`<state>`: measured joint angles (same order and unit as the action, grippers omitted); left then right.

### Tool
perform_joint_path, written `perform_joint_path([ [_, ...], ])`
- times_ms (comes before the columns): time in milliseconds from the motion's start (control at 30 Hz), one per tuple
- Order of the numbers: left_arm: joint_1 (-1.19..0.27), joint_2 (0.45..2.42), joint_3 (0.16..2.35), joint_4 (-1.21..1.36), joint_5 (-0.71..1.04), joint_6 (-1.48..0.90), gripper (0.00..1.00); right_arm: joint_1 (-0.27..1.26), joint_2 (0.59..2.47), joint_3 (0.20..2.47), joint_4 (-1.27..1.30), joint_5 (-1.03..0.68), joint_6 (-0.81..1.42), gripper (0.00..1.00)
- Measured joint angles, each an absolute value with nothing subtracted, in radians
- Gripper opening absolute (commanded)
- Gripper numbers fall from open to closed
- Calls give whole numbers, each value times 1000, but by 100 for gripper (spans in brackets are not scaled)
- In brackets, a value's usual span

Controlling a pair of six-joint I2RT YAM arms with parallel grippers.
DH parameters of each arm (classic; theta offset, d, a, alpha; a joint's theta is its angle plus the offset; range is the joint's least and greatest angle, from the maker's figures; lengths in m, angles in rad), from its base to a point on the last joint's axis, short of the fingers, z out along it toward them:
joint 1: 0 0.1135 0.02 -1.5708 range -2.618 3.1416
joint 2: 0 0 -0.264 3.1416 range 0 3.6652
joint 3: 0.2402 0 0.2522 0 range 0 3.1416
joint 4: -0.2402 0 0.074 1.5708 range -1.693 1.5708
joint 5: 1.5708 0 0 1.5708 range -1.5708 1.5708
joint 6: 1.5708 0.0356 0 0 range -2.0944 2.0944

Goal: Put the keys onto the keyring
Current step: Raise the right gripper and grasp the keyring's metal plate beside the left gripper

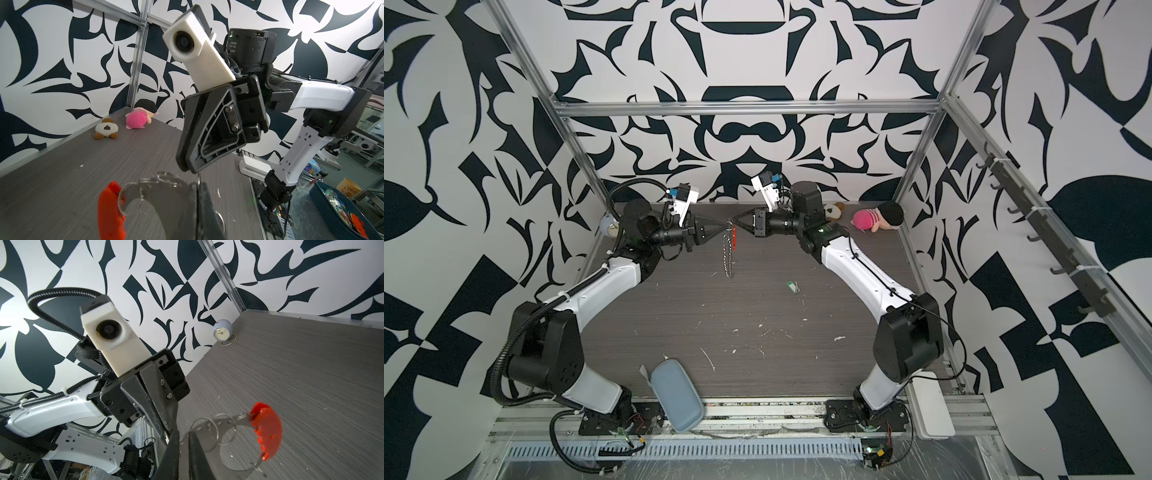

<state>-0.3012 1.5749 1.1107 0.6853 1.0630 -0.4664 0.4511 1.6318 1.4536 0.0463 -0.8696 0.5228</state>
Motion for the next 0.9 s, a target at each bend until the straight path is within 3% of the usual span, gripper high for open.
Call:
perform_joint_path([
  [400, -297, 1632, 1142, 809, 1007, -706, 0, 450, 1631, 1454, 117, -877, 606, 18],
  [900, -295, 1613, 1165, 773, 889, -793, 0, 435, 1705, 1517, 215, -887, 834, 19],
])
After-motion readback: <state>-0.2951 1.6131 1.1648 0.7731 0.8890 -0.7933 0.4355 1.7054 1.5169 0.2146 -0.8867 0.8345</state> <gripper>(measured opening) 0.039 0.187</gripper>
